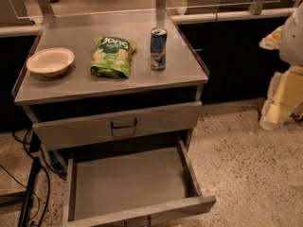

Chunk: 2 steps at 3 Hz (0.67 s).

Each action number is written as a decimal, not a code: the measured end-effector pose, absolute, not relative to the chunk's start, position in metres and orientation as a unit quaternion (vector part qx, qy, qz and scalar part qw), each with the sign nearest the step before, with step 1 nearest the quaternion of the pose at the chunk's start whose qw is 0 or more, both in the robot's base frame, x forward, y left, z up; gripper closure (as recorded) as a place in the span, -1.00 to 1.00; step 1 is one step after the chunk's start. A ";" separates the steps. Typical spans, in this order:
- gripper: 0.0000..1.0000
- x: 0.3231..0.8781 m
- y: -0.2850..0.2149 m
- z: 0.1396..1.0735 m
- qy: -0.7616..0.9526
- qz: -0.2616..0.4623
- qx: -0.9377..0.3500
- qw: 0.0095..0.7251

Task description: Place green rice chip bag into middle drawer

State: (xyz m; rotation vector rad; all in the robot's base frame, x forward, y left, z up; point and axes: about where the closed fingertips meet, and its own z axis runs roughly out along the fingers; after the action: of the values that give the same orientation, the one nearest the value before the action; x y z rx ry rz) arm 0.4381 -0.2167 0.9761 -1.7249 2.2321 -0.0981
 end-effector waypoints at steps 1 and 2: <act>-1.00 0.438 -0.216 0.976 0.781 -0.035 -0.603 0.159; -1.00 0.449 -0.199 0.976 0.769 -0.035 -0.617 0.162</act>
Offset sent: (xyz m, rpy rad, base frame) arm 0.0247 0.0394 -0.0065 -0.0069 0.0029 0.0818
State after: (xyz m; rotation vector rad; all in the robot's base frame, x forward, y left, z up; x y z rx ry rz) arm 0.4493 -0.1986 0.9758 -1.7609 2.1945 -0.1008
